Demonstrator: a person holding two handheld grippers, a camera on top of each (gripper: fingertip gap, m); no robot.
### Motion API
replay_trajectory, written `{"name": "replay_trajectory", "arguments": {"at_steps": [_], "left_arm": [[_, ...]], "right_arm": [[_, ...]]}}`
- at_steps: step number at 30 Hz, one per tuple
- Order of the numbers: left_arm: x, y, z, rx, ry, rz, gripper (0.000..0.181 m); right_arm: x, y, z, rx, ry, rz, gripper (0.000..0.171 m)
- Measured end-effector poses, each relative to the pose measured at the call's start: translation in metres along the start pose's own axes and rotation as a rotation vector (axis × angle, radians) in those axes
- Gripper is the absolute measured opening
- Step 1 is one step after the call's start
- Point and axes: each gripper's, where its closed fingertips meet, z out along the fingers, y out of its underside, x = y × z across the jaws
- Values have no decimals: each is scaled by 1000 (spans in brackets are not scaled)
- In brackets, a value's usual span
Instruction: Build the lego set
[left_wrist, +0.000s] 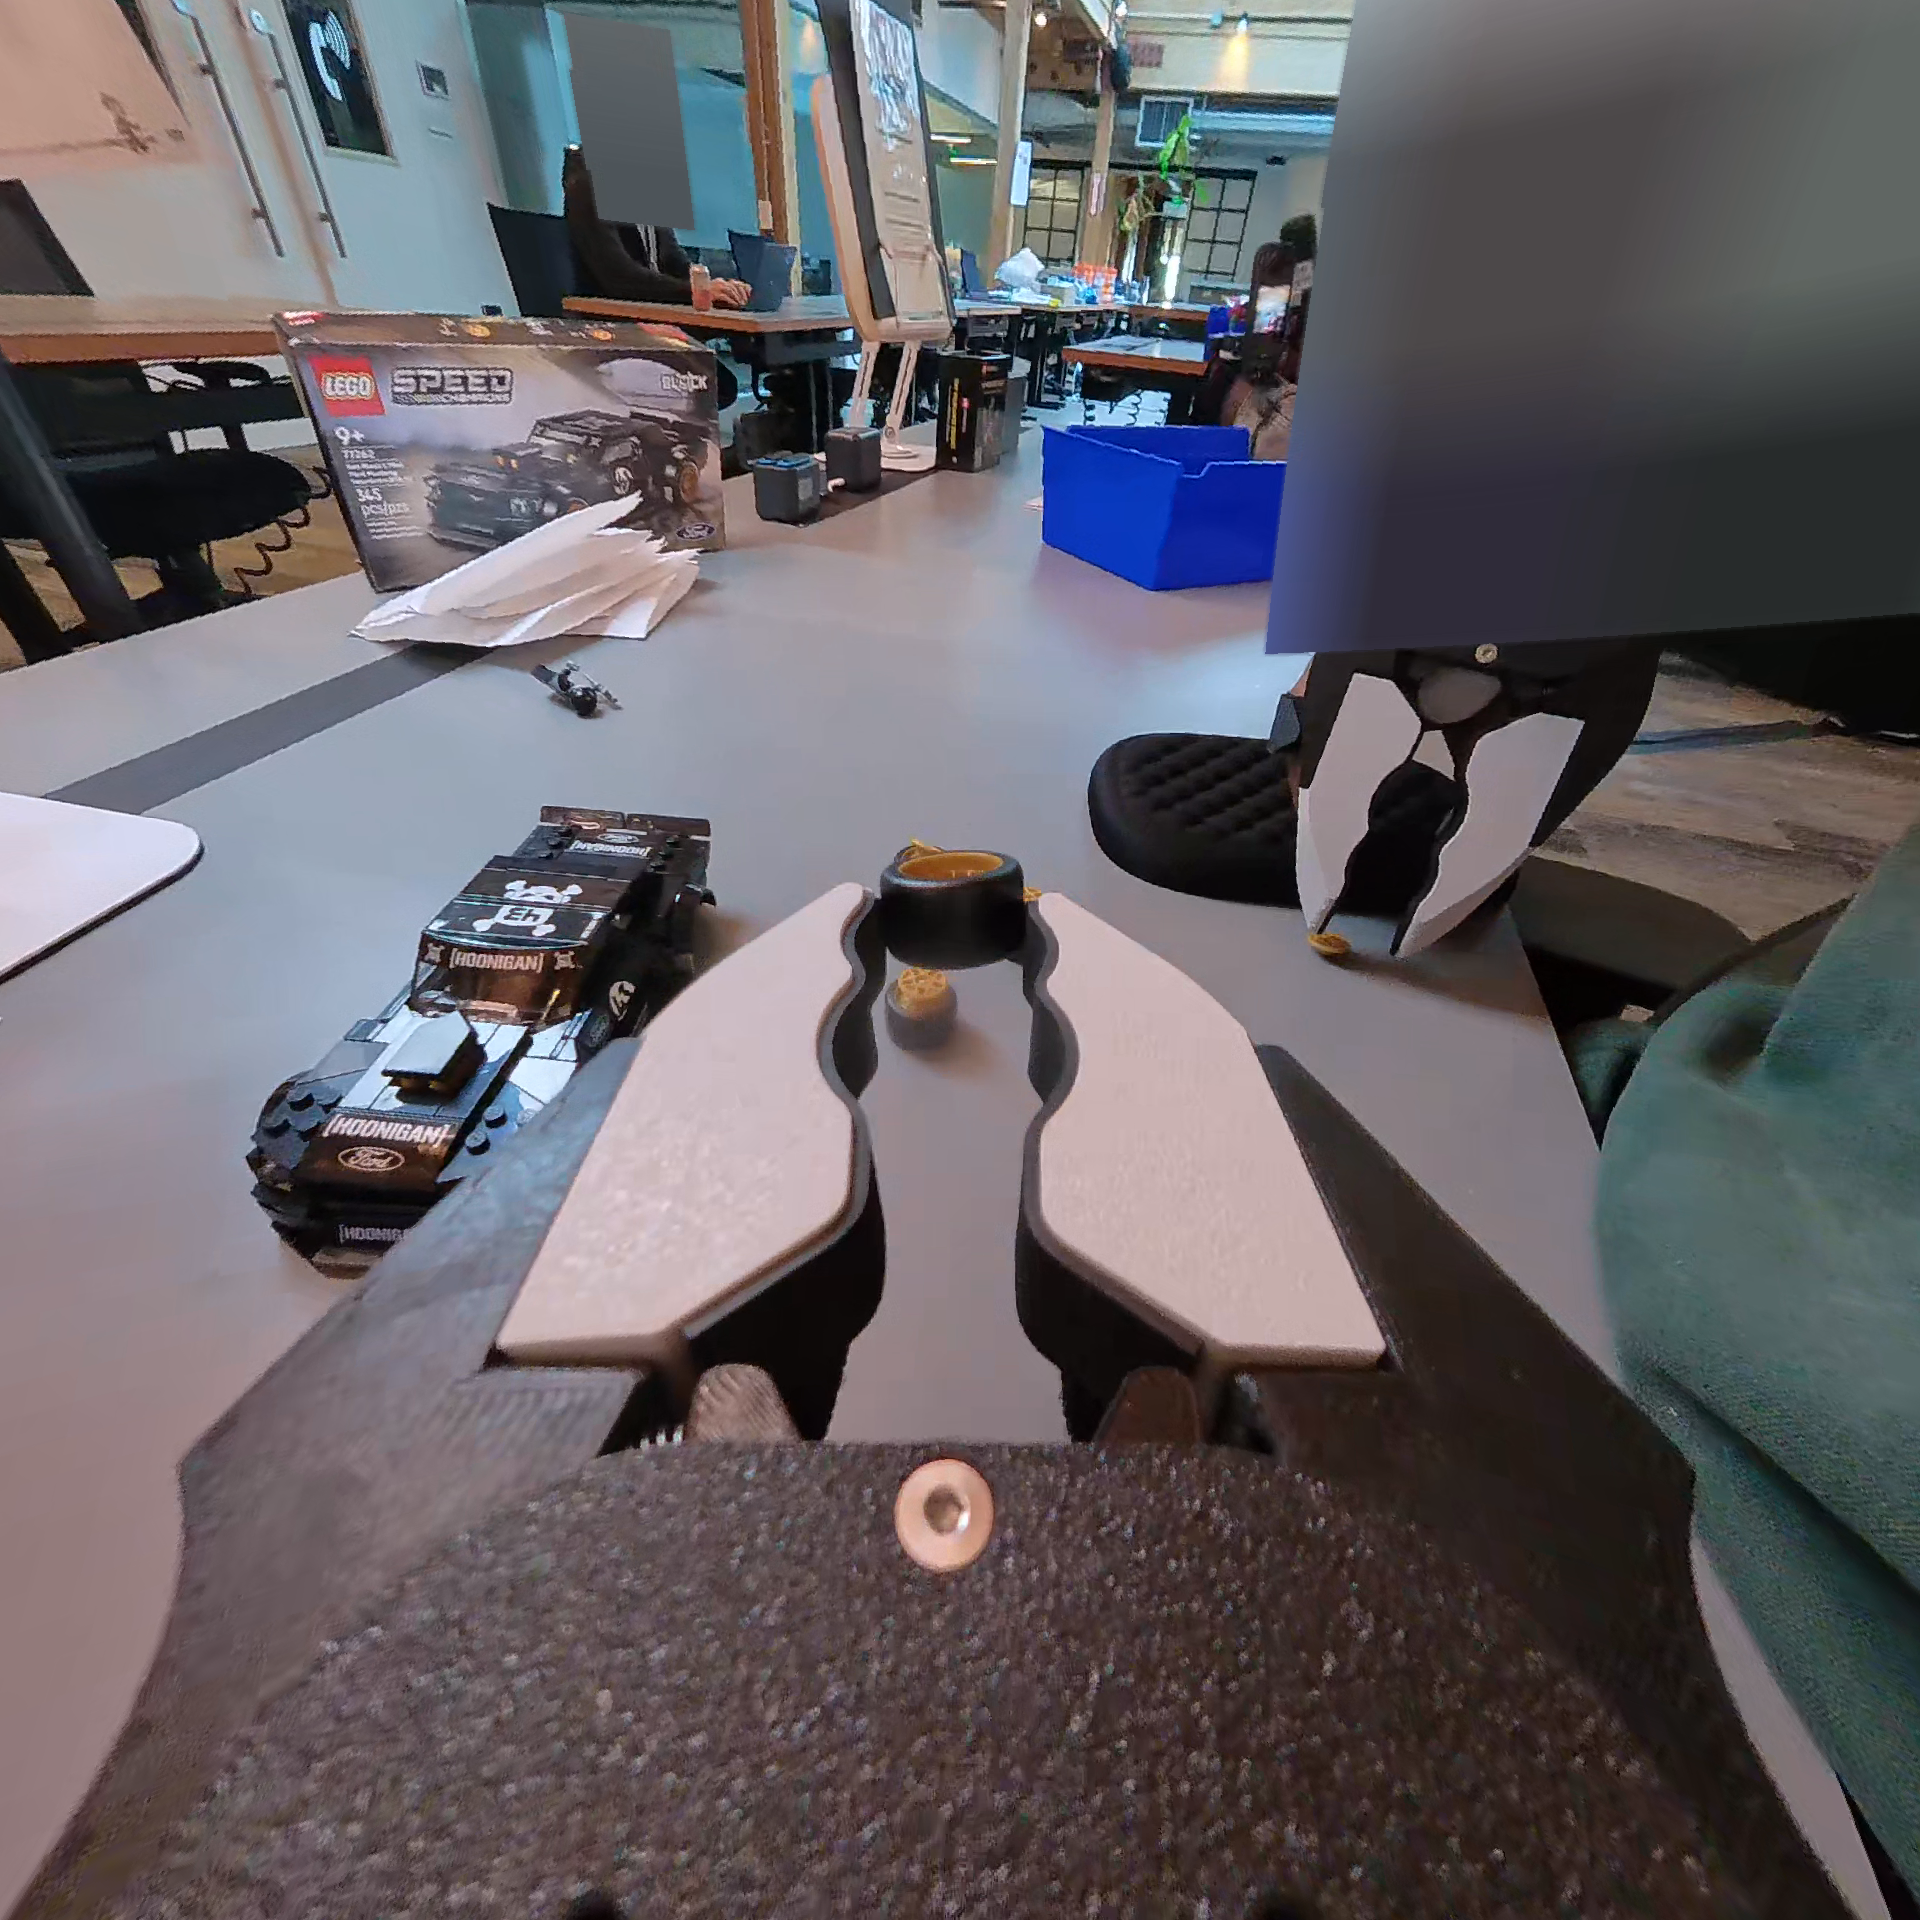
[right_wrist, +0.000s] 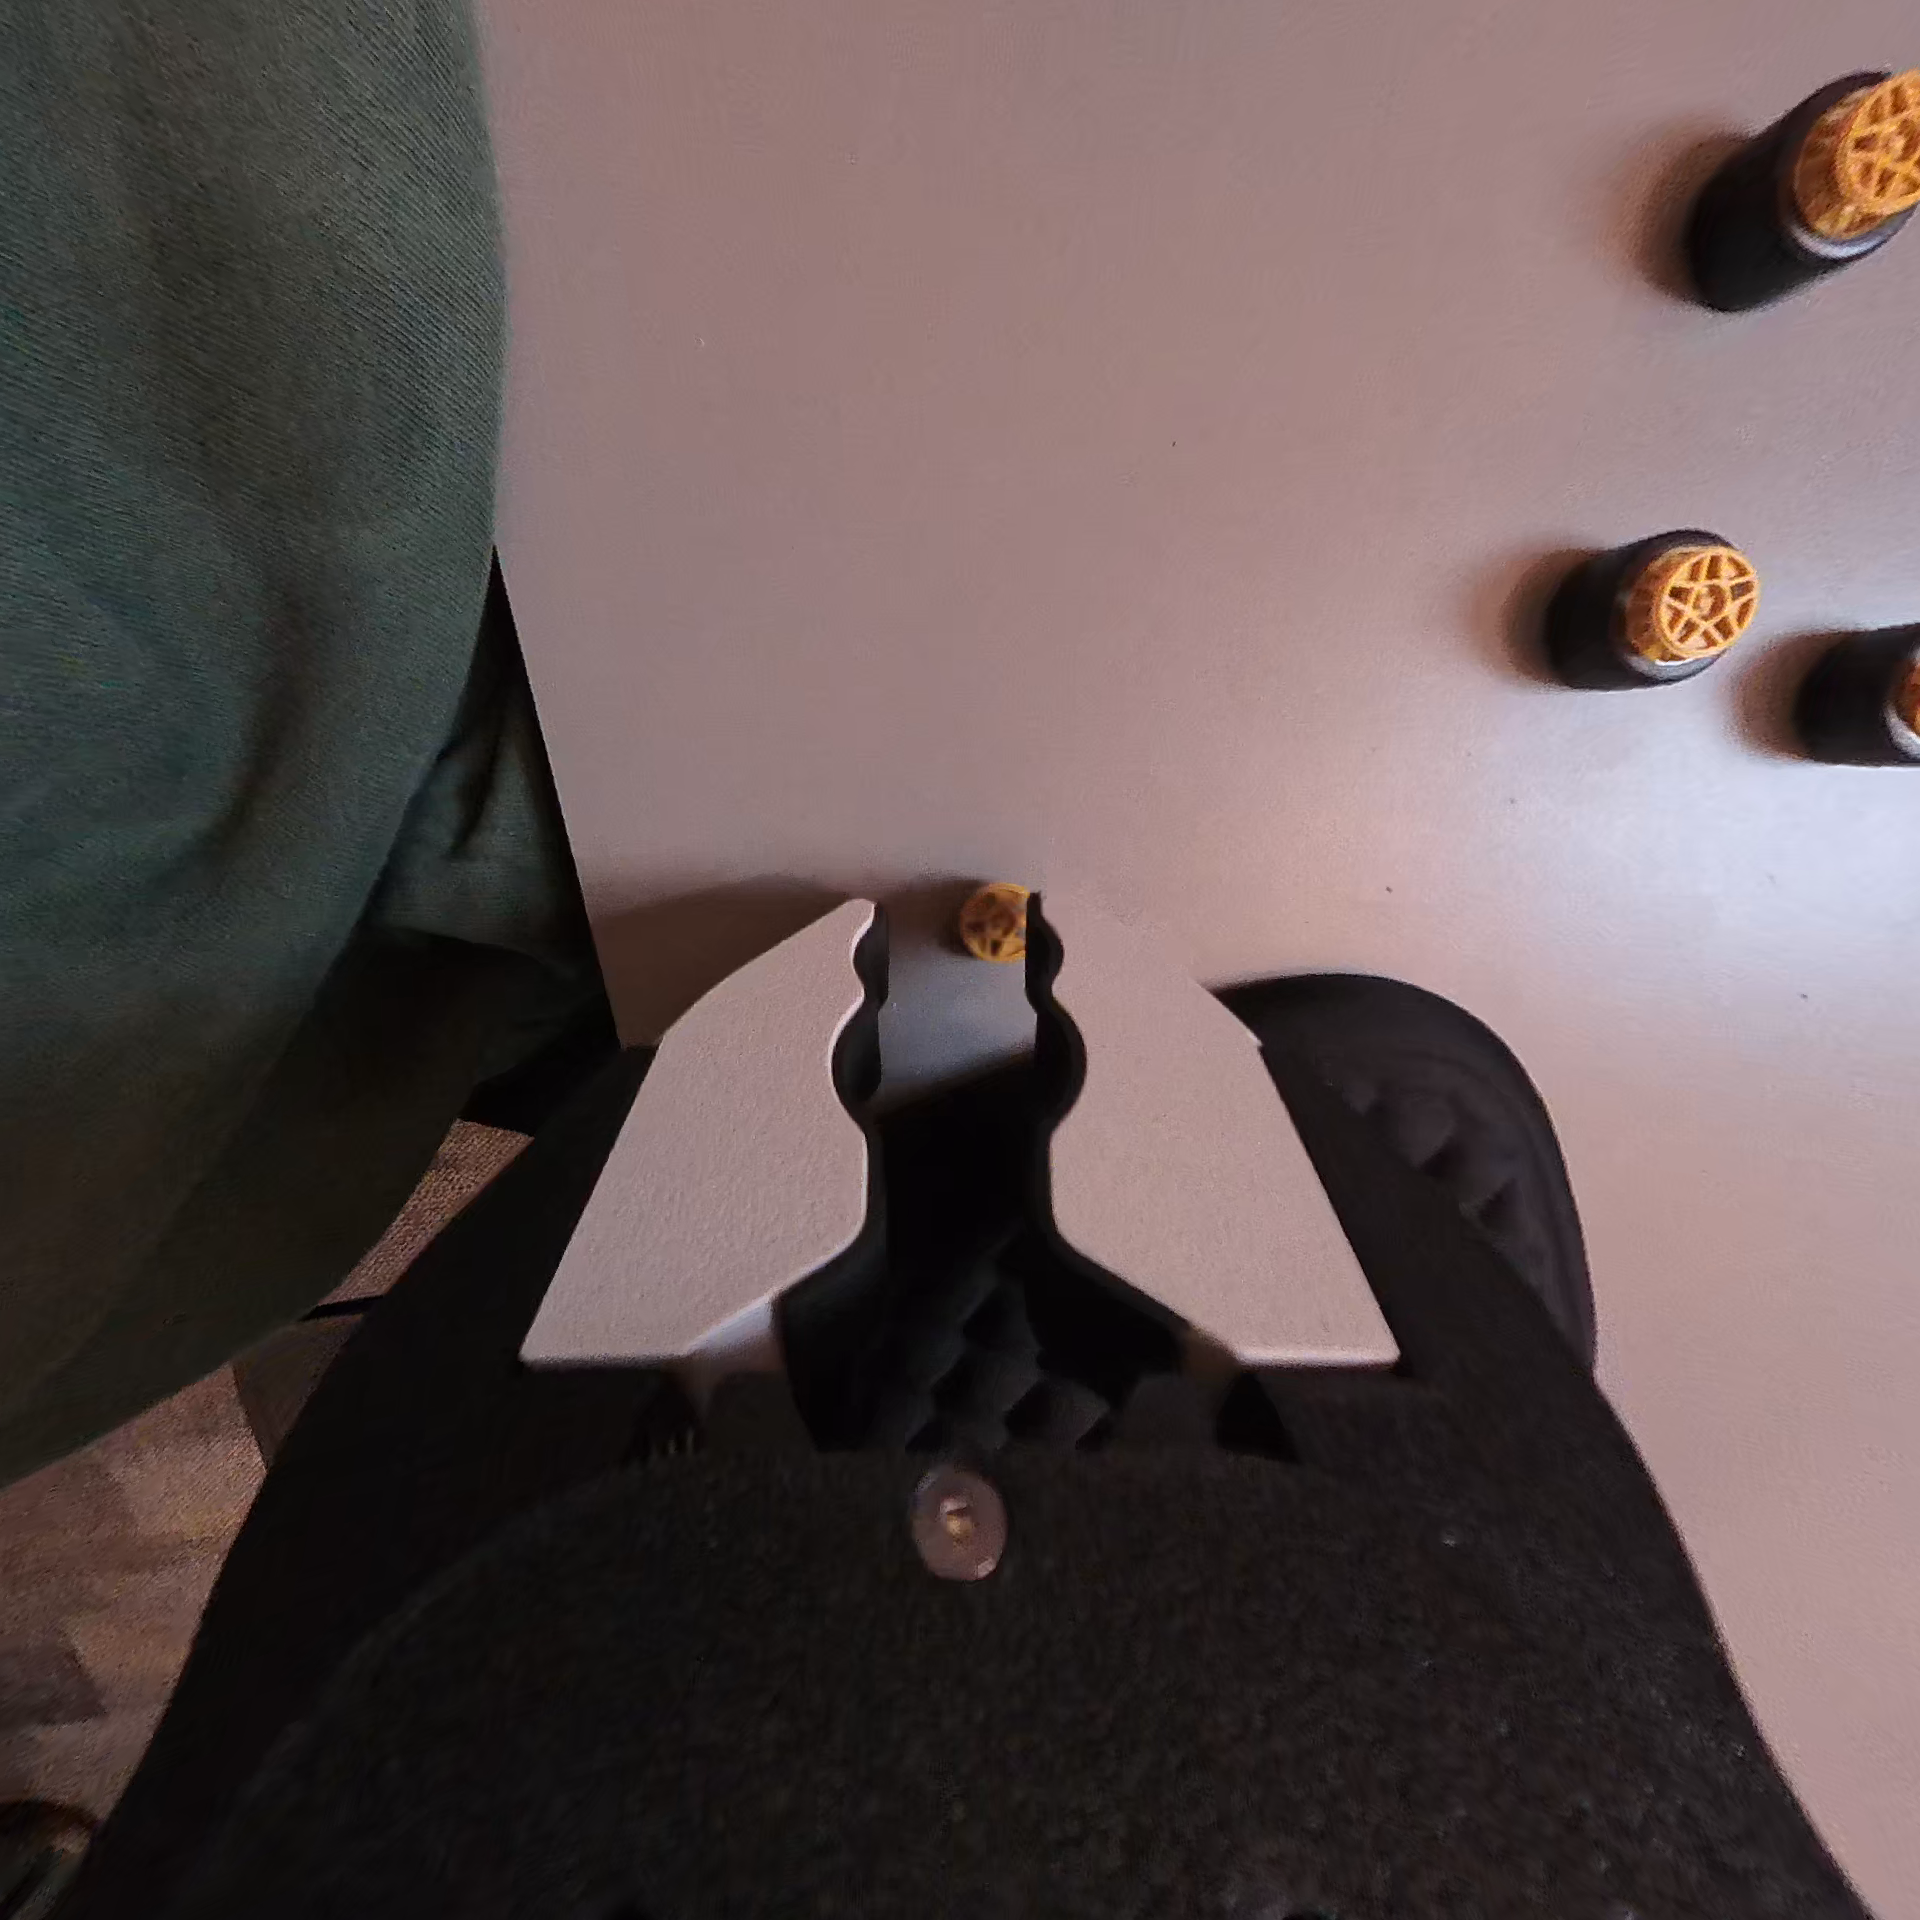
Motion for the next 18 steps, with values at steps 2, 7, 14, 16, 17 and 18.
{"name": "replay_trajectory", "arguments": {"at_steps": [2, 7, 14, 16, 17, 18], "left_arm": [[1, 0, 0, -1, 4, 4, 25], [4, -1, 0, 2, 17, 9, 25], [11, -5, -3, 9, 32, 33, 25], [12, -7, -3, 13, 36, 39, 25], [13, -7, -3, 13, 39, 41, 25], [14, -7, -3, 13, 41, 44, 25]], "right_arm": [[1, 2, 0, -27, 2, 8, 24], [5, 5, 5, -86, -14, 25, 20], [10, 3, 8, -110, -21, 69, 16], [9, 3, 8, -116, -19, 68, 16], [9, 3, 7, -113, -21, 70, 16], [9, 2, 6, -110, -24, 74, 17]]}}
